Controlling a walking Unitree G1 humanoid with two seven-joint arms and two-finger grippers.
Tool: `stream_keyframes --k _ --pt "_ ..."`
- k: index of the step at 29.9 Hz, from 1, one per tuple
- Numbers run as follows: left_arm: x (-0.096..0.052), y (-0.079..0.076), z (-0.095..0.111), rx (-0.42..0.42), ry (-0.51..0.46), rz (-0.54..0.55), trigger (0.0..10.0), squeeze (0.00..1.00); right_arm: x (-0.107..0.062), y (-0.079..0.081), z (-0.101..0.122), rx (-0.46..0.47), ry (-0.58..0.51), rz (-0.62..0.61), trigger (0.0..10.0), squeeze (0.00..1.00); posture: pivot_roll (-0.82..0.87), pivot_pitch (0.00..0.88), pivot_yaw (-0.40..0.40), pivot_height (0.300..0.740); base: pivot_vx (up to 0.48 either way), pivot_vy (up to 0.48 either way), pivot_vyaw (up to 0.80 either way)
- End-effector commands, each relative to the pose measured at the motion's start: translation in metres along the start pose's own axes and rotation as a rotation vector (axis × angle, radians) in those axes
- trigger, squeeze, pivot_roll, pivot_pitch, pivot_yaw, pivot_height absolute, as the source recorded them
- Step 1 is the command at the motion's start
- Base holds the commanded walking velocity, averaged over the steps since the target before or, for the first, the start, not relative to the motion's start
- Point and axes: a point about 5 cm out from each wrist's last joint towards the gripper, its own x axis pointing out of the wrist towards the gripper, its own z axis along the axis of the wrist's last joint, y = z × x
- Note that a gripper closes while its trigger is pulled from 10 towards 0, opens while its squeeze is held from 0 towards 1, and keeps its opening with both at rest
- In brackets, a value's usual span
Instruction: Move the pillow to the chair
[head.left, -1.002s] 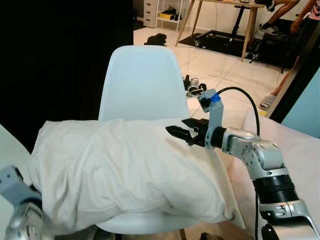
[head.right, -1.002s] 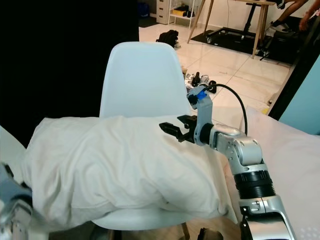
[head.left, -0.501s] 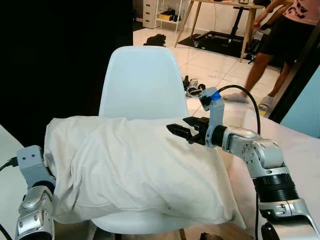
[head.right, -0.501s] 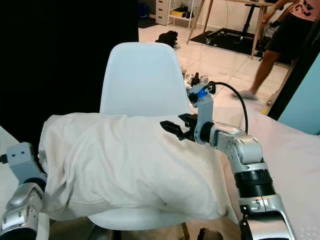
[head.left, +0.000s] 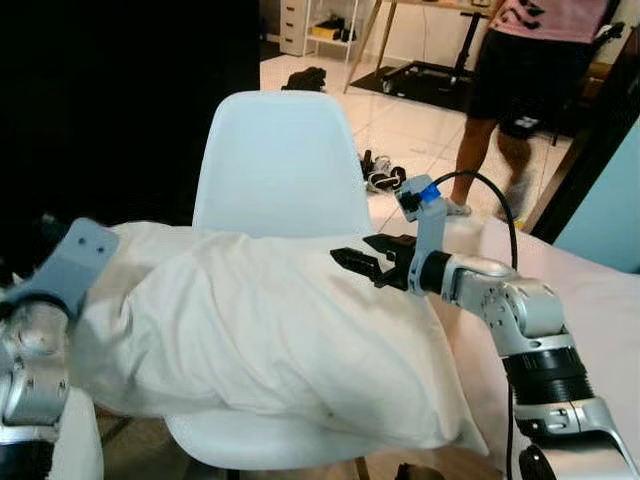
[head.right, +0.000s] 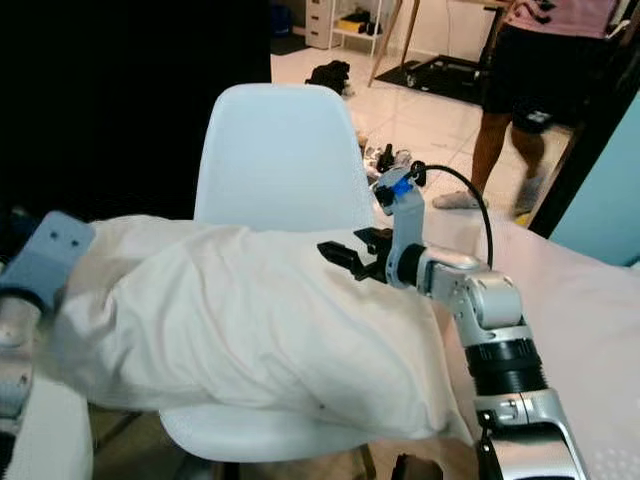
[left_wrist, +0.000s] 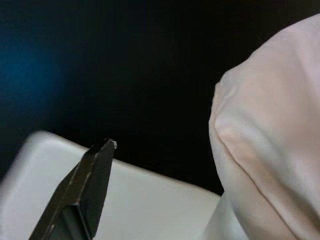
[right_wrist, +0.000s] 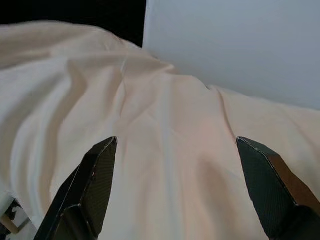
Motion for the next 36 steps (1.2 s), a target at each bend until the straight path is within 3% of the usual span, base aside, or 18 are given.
stream_keyframes --k 1,5,7,8,10,11,13,14,16,18,20,21,22,23,24,27,35,36 --pt "0.0 0.016 0.023 0.101 -0.09 0.028 10.0 1.0 0.001 -0.002 0.005 0.005 -0.035 -0.013 10.0 0.0 0.13 0.0 -0.053 0.441 0.0 0.0 0.0" --pt "-0.006 0.008 0.019 0.193 -0.022 -0.133 10.0 1.0 0.002 -0.001 0.005 0.012 -0.038 -0.011 10.0 0.0 0.13 0.0 -0.049 0.441 0.0 0.0 0.0" --pt "-0.016 -0.007 0.009 0.177 0.065 -0.282 10.0 1.0 0.003 -0.001 0.005 0.012 -0.038 -0.012 10.0 0.0 0.13 0.0 -0.05 0.441 0.0 0.0 0.0" --pt "-0.016 -0.007 0.009 0.177 0.065 -0.282 10.0 1.0 0.003 -0.001 0.005 0.012 -0.038 -0.012 10.0 0.0 0.13 0.0 -0.05 0.441 0.0 0.0 0.0" --pt "-0.028 -0.027 0.008 -0.052 0.132 -0.421 10.0 1.0 0.003 -0.002 0.004 0.006 -0.027 -0.017 10.0 0.0 0.13 0.0 -0.047 0.441 0.0 0.0 0.0" --pt "-0.028 -0.027 0.008 -0.052 0.132 -0.421 10.0 1.0 0.003 -0.002 0.004 0.006 -0.027 -0.017 10.0 0.0 0.13 0.0 -0.047 0.441 0.0 0.0 0.0" --pt "-0.036 -0.04 0.012 -0.203 0.166 -0.517 10.0 1.0 0.002 -0.002 0.003 0.004 -0.017 -0.02 10.0 0.0 0.13 0.0 -0.048 0.441 0.0 0.0 0.0" --pt "-0.04 -0.044 0.01 -0.216 0.192 -0.552 10.0 1.0 0.002 -0.003 0.002 0.004 -0.014 -0.022 10.0 0.0 0.13 0.0 -0.048 0.441 0.0 0.0 0.0" --pt "-0.053 -0.05 -0.004 -0.077 0.251 -0.662 10.0 1.0 0.002 -0.003 0.001 0.003 -0.01 -0.026 10.0 0.0 0.13 0.0 -0.048 0.441 0.0 0.0 0.0" --pt "-0.053 -0.05 -0.004 -0.077 0.251 -0.662 10.0 1.0 0.002 -0.003 0.001 0.003 -0.01 -0.026 10.0 0.0 0.13 0.0 -0.048 0.441 0.0 0.0 0.0" --pt "-0.05 -0.034 -0.015 0.087 0.3 -0.578 10.0 1.0 0.002 -0.003 0.001 0.007 -0.011 -0.024 10.0 0.0 0.13 0.0 -0.048 0.441 0.0 0.0 0.0" --pt "-0.045 -0.018 -0.018 0.19 0.305 -0.515 10.0 0.62 0.002 -0.003 0.001 0.007 -0.012 -0.022 10.0 0.0 0.12 0.0 -0.046 0.441 0.0 0.0 0.0" --pt "-0.045 -0.018 -0.018 0.19 0.305 -0.515 10.0 0.62 0.002 -0.003 0.001 0.007 -0.012 -0.022 10.0 0.0 0.12 0.0 -0.046 0.441 0.0 0.0 0.0" --pt "-0.043 -0.007 -0.018 0.263 0.312 -0.481 10.0 0.62 0.002 -0.002 0.001 0.007 -0.013 -0.021 10.0 0.0 0.12 0.0 -0.046 0.441 0.0 0.0 0.0" --pt "-0.04 0.006 -0.016 0.328 0.305 -0.453 10.0 0.0 0.002 -0.002 0.001 0.009 -0.014 -0.02 10.0 0.0 0.12 0.0 -0.048 0.441 0.0 0.0 0.0" --pt "-0.042 0.028 -0.01 0.384 0.299 -0.473 10.0 0.0 0.001 -0.003 0.001 0.015 -0.014 -0.021 10.0 0.0 0.13 0.0 -0.047 0.441 0.0 0.0 0.0" --pt "-0.042 0.028 -0.01 0.384 0.299 -0.473 10.0 0.0 0.001 -0.003 0.001 0.015 -0.014 -0.021 10.0 0.0 0.13 0.0 -0.047 0.441 0.0 0.0 0.0" --pt "-0.044 0.036 -0.011 0.41 0.312 -0.479 10.0 0.0 0.001 -0.003 0.0 0.015 -0.013 -0.021 10.0 0.0 0.13 0.0 -0.046 0.441 0.0 0.0 0.0"
